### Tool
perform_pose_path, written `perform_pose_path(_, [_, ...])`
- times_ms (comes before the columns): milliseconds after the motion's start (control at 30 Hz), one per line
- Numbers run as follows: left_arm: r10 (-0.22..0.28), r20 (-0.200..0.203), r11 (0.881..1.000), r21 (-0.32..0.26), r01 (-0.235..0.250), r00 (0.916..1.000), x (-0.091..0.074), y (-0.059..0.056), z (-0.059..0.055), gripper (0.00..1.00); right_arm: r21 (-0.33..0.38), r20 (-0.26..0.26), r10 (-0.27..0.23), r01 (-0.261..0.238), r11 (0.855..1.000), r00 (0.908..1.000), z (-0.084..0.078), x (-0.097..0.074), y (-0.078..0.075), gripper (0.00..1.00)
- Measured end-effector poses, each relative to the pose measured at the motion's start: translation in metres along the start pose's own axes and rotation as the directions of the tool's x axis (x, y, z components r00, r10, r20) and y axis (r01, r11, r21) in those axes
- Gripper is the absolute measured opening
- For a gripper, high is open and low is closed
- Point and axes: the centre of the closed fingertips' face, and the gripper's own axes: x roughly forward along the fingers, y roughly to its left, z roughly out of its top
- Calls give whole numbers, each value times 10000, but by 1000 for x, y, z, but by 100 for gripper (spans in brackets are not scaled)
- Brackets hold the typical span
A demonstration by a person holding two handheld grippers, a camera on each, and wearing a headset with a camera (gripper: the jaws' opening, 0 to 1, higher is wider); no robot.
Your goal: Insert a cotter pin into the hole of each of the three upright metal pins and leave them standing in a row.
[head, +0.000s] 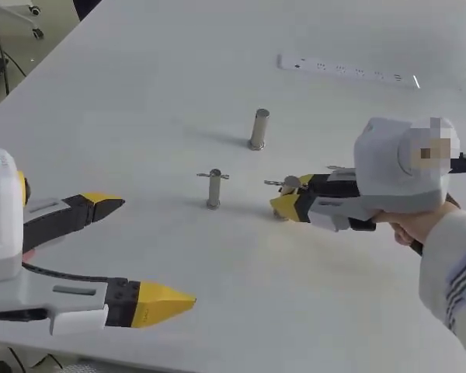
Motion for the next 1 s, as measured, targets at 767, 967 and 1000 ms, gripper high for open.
perform_pose_path(767, [-73,-100,9998,-194,71,9999,5,-1,-5,99,427,729,-593,563,9975,9956,0,1,-7,10])
perform_pose_path(967, [-39,-108,9998,-178,37,9999,3,-1,-4,99,545,848,-529,484,9973,9950,4,0,-2,33])
perform_pose_path(1000, [-27,-79,9998,-182,26,10000,3,-1,-3,99,538,747,-564,525,9972,9956,3,-1,-2,36])
